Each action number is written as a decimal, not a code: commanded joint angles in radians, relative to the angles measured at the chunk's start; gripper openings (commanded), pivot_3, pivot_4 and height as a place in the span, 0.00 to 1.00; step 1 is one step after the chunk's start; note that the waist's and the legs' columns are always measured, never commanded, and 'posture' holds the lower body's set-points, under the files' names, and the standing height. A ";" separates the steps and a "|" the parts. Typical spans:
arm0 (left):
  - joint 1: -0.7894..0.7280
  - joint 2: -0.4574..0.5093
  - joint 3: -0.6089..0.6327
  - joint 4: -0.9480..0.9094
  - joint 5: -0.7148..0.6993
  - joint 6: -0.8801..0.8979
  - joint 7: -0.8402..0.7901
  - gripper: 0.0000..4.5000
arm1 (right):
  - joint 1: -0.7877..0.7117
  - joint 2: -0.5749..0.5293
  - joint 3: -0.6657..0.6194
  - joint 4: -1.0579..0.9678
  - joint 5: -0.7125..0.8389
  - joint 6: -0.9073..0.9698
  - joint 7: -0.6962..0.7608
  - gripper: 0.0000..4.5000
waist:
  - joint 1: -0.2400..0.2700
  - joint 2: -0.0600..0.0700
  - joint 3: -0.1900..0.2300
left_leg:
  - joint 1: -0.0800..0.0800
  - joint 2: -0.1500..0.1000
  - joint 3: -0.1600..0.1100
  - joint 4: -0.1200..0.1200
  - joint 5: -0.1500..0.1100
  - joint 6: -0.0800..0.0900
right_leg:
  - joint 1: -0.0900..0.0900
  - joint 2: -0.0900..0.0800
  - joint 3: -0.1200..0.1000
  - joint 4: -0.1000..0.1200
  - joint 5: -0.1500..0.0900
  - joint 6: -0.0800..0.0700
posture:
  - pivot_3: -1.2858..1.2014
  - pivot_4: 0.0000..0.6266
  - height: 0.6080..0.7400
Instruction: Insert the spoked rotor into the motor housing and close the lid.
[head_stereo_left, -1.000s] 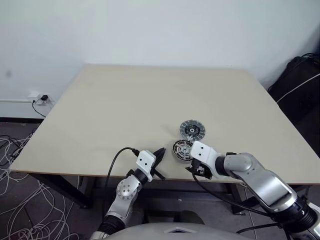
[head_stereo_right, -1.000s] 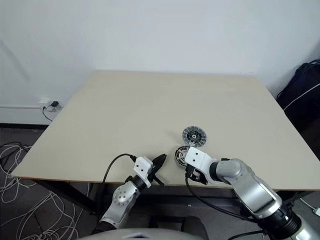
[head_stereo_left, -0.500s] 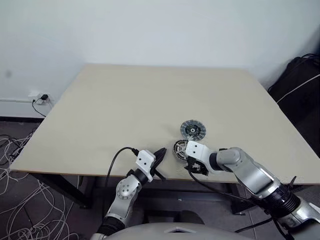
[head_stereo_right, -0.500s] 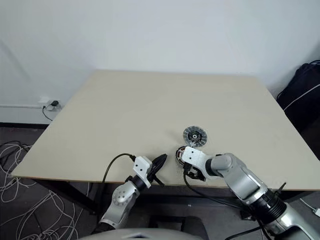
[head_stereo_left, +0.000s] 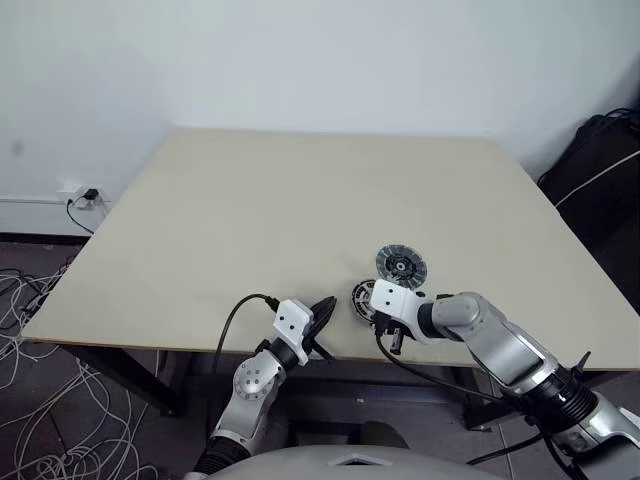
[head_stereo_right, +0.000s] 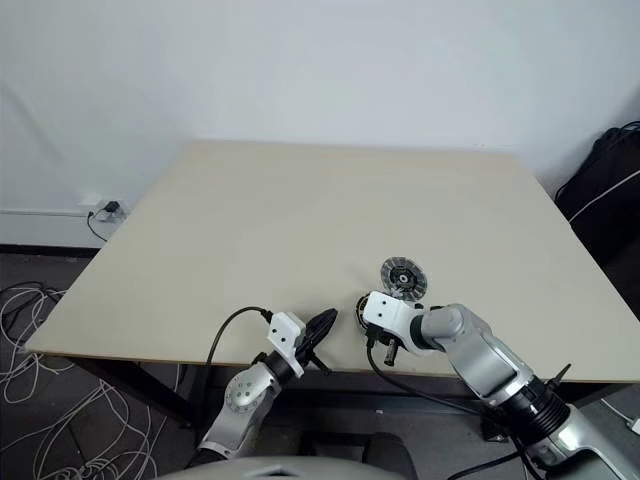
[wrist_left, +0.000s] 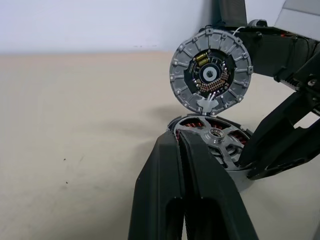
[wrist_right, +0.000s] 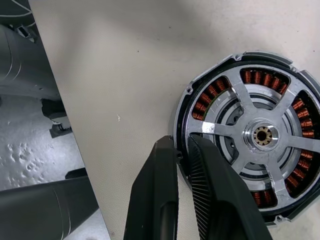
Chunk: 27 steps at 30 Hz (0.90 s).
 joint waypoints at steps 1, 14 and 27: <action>-0.006 -0.016 -0.009 -0.046 -0.012 0.002 0.001 0.03 | 0.021 0.000 -0.039 -0.014 0.004 0.075 -0.017 0.02 | 0.004 0.000 0.000 | 0.000 0.000 0.000 0.000 0.000 0.000 | 0.000 0.000 0.000 0.000 0.000 0.000 | 0.52 0.00 1.00; 0.007 -0.012 -0.007 -0.040 -0.016 0.007 -0.001 0.03 | 0.107 0.230 -0.168 -0.246 0.120 0.504 -0.208 0.02 | 0.029 0.002 -0.002 | -0.001 0.000 0.000 -0.001 -0.001 0.001 | -0.002 0.000 0.000 0.000 0.000 -0.001 | 0.52 0.00 1.00; 0.002 -0.013 -0.006 -0.022 -0.019 0.010 -0.009 0.03 | -0.009 0.483 -0.209 -0.197 0.113 0.605 -0.420 0.02 | -0.012 0.004 -0.001 | -0.001 0.000 0.000 -0.002 -0.001 0.001 | -0.003 0.001 0.000 0.001 0.000 0.000 | 0.52 0.00 1.00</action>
